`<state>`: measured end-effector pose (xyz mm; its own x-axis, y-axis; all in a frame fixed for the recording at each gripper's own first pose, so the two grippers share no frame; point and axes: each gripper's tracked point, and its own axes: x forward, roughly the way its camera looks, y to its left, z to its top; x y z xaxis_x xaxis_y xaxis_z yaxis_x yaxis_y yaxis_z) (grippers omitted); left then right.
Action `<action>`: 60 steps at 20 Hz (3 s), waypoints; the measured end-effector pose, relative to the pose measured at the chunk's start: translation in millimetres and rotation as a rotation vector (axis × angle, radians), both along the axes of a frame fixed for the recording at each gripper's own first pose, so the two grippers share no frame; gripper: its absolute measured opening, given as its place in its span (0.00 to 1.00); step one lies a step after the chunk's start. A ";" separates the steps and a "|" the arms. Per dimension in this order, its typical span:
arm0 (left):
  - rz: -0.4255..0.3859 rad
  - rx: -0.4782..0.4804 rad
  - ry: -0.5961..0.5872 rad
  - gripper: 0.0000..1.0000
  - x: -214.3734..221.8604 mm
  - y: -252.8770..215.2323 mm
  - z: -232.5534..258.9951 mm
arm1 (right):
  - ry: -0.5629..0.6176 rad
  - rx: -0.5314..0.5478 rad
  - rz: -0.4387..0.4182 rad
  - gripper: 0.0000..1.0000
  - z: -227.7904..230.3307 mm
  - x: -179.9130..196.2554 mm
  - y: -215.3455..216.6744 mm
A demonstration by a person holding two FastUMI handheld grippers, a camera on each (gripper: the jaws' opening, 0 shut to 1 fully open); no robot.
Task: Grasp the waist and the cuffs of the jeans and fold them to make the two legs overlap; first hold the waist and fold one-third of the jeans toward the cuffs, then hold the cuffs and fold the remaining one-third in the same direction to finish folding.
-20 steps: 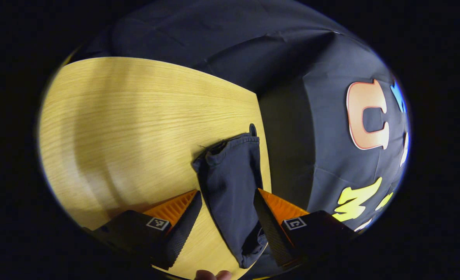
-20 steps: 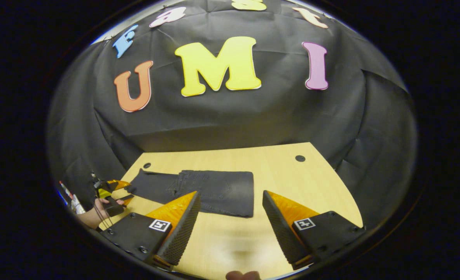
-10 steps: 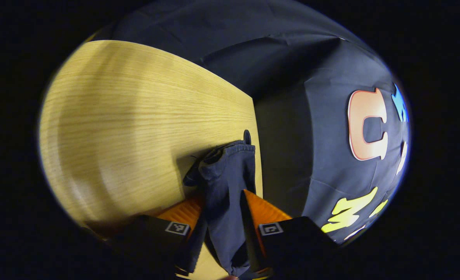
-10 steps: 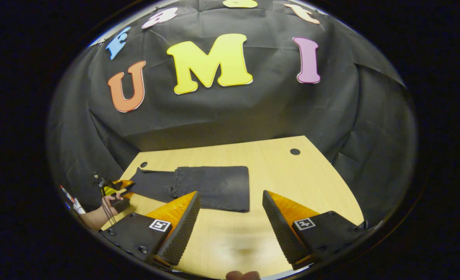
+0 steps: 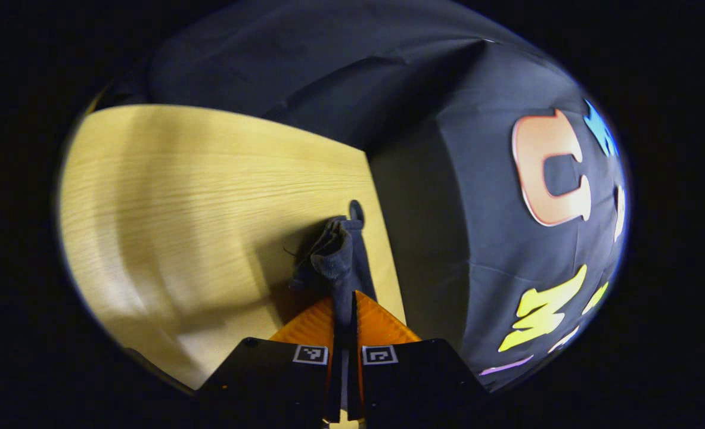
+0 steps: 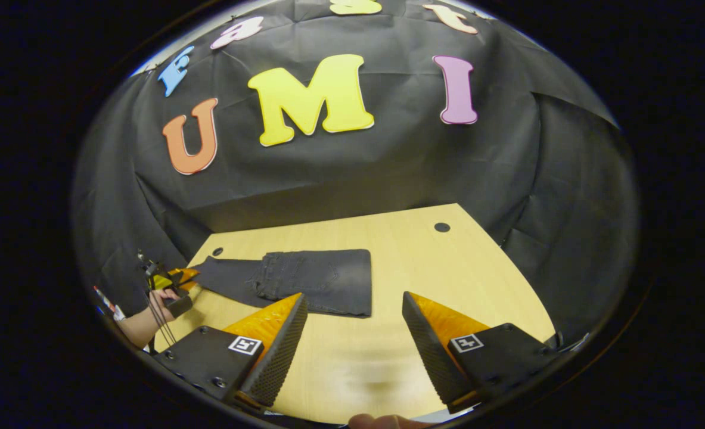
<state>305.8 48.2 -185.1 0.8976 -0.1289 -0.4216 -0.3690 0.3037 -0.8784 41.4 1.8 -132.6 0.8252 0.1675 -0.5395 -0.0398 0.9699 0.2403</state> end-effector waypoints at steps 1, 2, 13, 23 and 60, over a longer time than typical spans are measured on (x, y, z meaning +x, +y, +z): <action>-0.022 0.047 -0.020 0.07 2.0 -5.2 15.3 | -0.002 0.004 -0.003 0.99 -1.0 -2.2 -4.1; -0.043 0.089 -0.047 0.07 2.1 -14.2 34.7 | -0.007 0.013 -0.004 0.94 -0.1 -4.3 -8.4; -0.506 0.626 -0.349 0.07 -11.5 -280.1 169.2 | -0.030 0.046 -0.175 0.99 -4.9 -48.4 -106.6; -0.710 0.998 -0.205 0.07 -36.8 -384.5 15.8 | 0.085 -0.010 -0.284 0.99 -41.9 -79.9 -176.7; -0.174 1.094 -0.464 0.98 -178.4 -161.1 340.4 | -0.576 -0.091 0.006 0.94 154.1 28.1 57.7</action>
